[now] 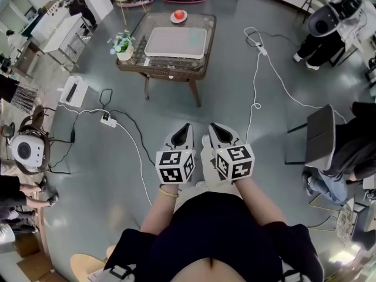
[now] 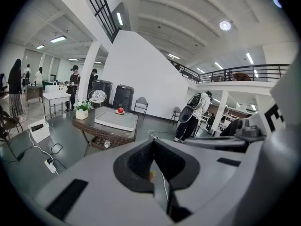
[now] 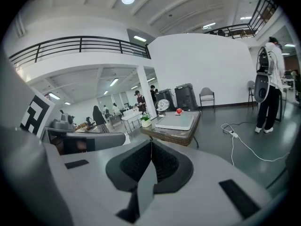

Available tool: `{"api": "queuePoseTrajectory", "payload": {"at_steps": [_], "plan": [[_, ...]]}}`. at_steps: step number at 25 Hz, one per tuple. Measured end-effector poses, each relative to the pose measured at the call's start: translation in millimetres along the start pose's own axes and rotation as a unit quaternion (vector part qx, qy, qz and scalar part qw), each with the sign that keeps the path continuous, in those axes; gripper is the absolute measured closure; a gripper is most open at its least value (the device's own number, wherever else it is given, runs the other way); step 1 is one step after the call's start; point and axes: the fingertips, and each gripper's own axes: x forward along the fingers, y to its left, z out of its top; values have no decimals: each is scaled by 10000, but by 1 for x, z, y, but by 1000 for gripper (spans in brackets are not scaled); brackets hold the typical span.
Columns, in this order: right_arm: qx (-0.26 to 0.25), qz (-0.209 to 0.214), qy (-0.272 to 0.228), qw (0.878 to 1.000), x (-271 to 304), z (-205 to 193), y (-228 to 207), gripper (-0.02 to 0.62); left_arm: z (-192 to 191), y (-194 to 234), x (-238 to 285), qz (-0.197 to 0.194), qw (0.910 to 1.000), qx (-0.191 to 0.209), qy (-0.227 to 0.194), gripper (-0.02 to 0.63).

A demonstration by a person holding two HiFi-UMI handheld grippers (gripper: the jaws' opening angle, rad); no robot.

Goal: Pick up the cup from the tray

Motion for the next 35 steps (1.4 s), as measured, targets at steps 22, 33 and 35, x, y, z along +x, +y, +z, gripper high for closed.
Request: {"api": "queuePoseTrajectory", "payload": {"at_steps": [22,33,35], "plan": [[-491,436,59,9978,204,143,-148,584,123,68,223,411,9988,-112,-240,597],[-570,646,338,9957,285,169,-190,584,148,102,312,459,9988,-171,-22,597],[-529,625,390,9959,295,170,-198,584,149,109,323,509,9986,-168,40,597]]}}
